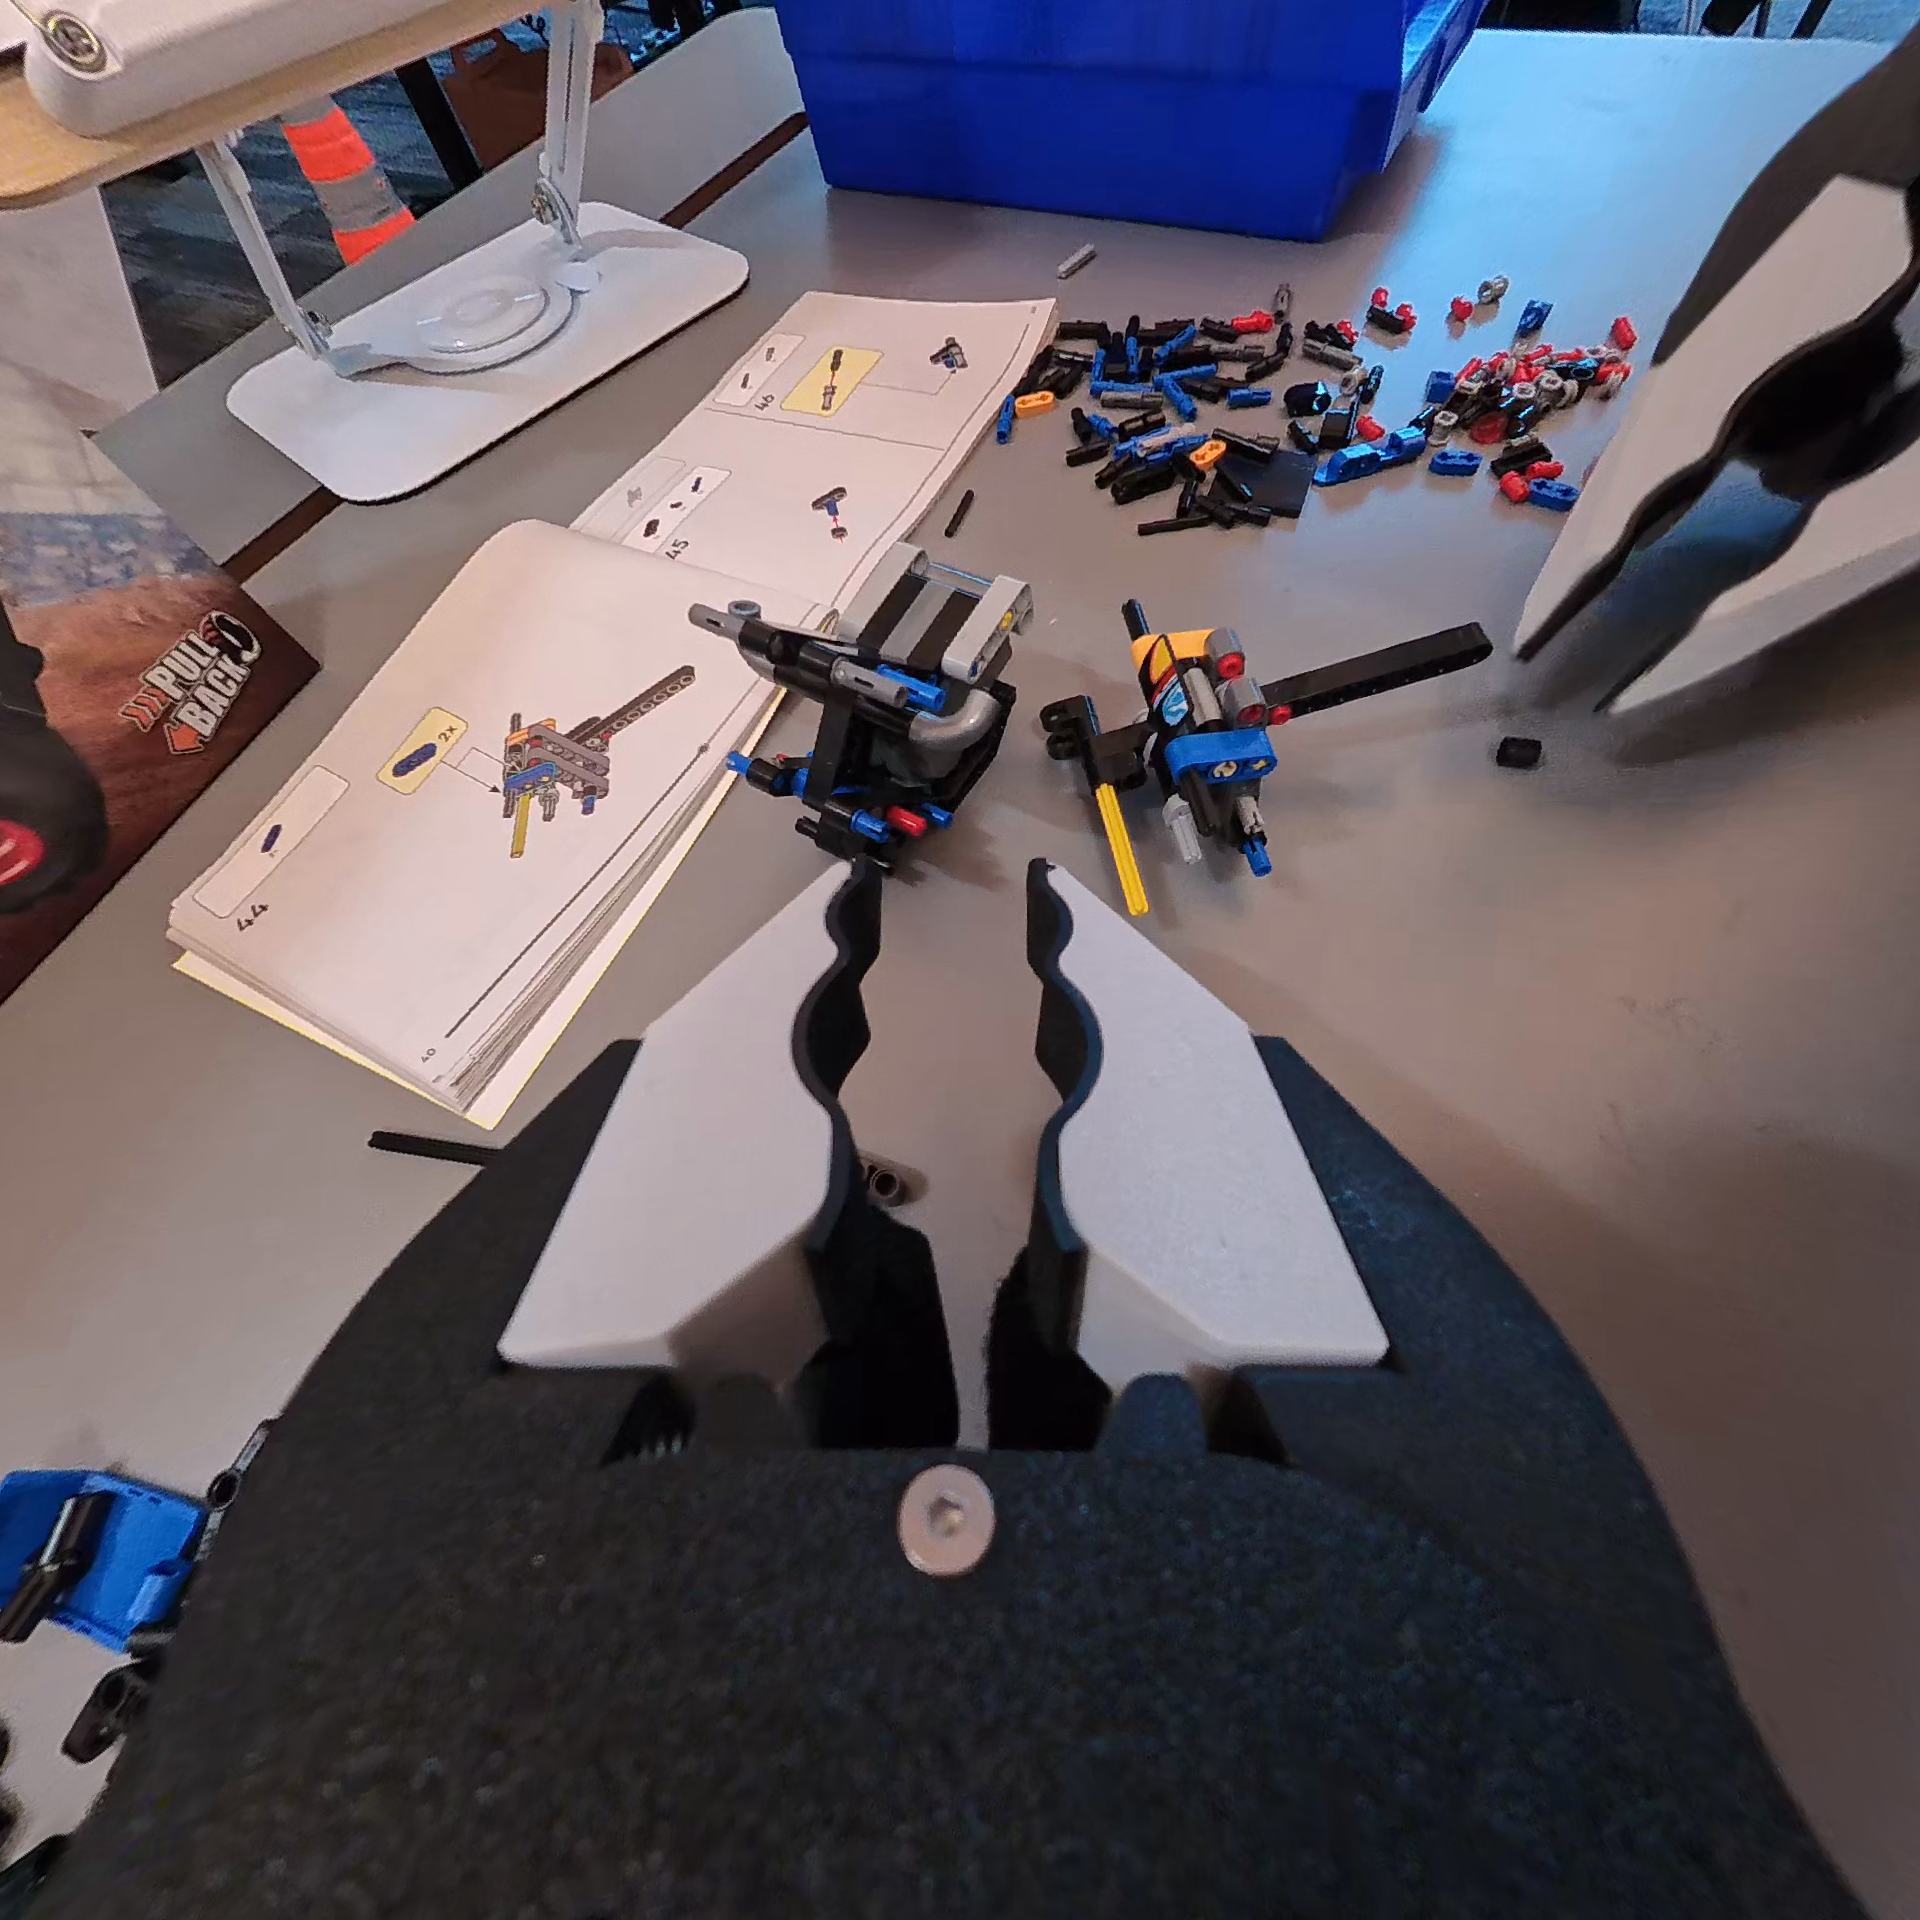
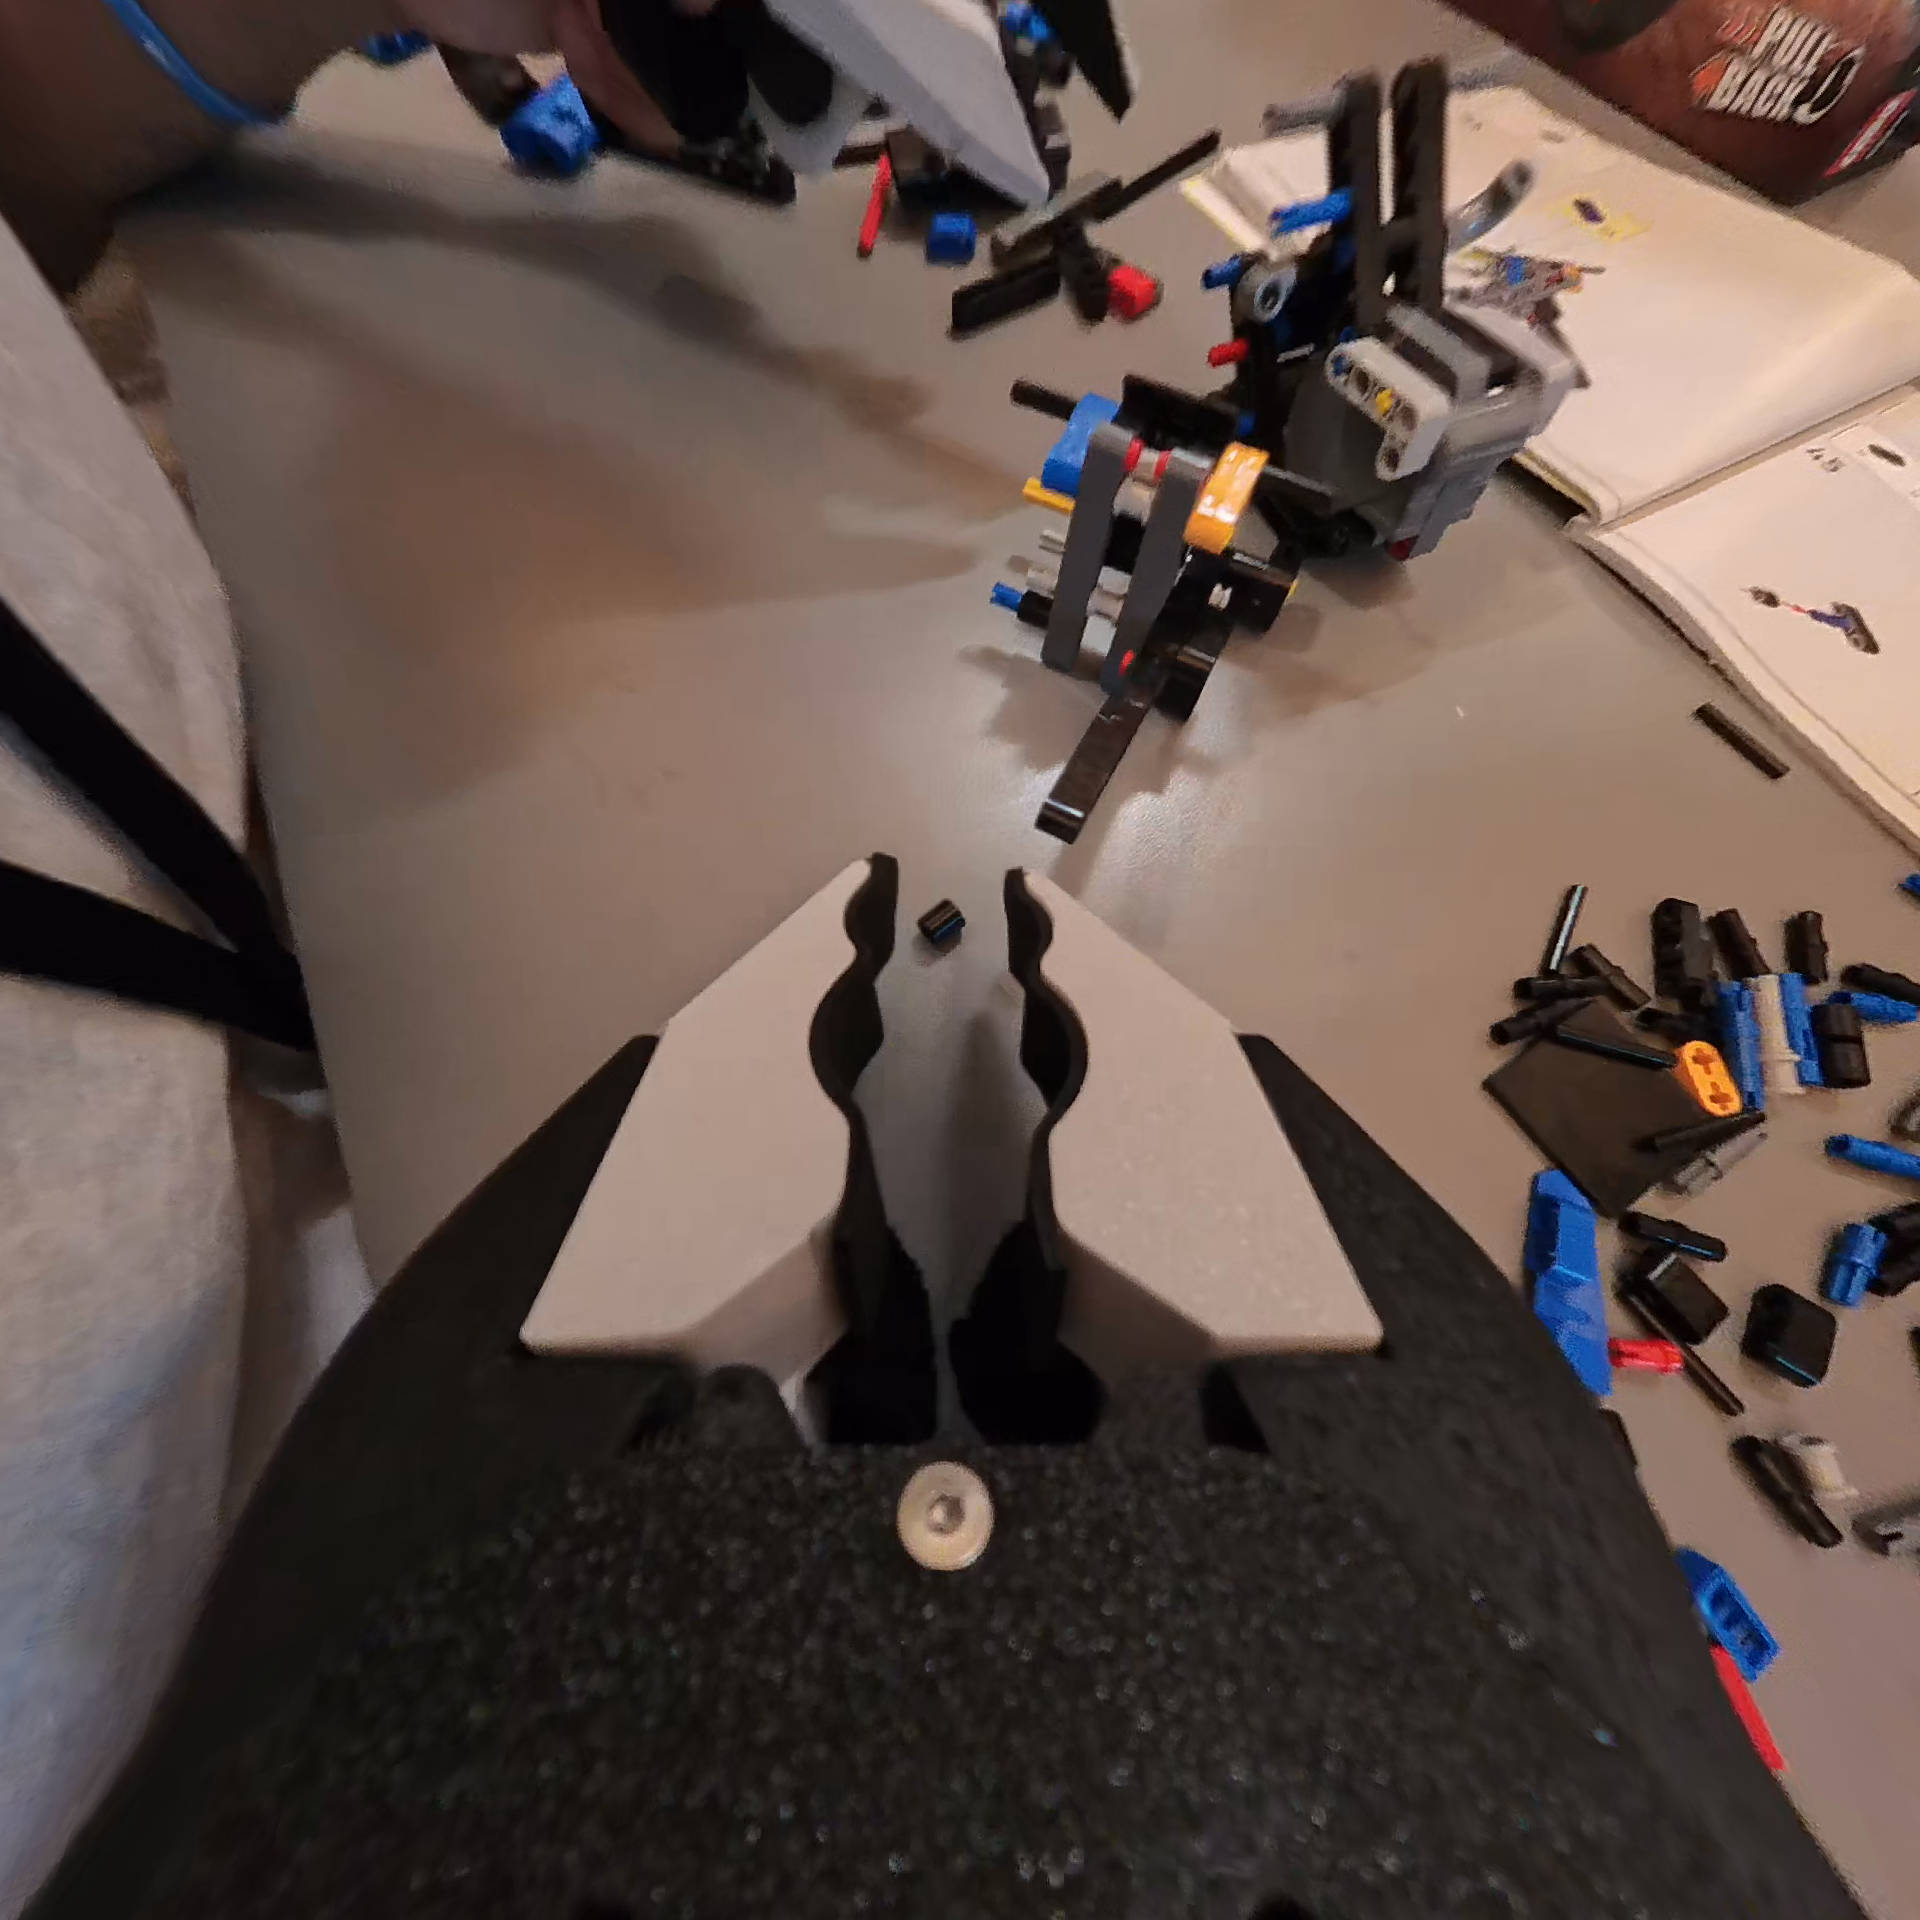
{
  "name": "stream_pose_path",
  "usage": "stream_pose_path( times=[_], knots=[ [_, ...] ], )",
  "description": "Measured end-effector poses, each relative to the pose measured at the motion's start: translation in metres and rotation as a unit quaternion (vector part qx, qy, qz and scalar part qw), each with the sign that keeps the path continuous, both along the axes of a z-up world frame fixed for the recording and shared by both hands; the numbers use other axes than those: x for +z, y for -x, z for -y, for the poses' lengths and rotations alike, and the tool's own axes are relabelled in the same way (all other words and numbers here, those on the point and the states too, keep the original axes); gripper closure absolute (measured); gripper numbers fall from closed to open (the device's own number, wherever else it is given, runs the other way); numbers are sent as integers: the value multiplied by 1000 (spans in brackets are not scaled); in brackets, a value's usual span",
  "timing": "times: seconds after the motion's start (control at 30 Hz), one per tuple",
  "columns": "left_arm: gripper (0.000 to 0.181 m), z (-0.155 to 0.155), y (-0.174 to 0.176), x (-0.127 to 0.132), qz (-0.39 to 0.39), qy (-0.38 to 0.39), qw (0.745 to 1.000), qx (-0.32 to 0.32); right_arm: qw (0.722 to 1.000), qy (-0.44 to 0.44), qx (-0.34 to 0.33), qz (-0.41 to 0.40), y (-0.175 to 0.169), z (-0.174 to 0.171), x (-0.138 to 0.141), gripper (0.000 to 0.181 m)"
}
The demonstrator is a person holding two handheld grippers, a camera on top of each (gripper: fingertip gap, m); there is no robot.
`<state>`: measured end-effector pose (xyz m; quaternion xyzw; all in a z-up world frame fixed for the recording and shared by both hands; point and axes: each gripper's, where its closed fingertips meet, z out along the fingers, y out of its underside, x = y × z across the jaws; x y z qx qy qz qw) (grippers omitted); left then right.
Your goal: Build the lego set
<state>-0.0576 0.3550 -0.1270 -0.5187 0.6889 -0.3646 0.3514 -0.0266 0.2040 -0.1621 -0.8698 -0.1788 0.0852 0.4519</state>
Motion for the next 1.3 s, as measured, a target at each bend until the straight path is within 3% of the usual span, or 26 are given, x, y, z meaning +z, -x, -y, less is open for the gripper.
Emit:
stream_pose_path(
  times=[0.03,0.13,0.27,0.5,0.7,0.97,1.17,1.3],
  knots=[
    [155,0,0,0,1,-1,1000,0,1000,-10,0,-14,-3,2,7,160],
    [155,0,0,1,1,-4,1000,-1,998,-38,-44,-24,-36,6,26,160],
    [155,-1,1,0,-1,-6,1000,0,984,-47,-169,19,-117,4,33,161],
    [155,-9,1,2,3,-9,1000,11,966,17,-255,35,-199,-16,6,161],
    [155,-12,2,2,1,-10,1000,15,966,82,-240,54,-211,-35,-12,167],
    [155,-14,2,-2,-5,3,1000,14,970,95,-225,19,-206,-41,-21,170],
    [155,-15,1,-6,-12,3,1000,15,967,102,-221,72,-206,-41,-25,178],
    [155,-16,1,-5,-10,2,1000,17,968,101,-221,63,-207,-40,-25,178]
  ],
)
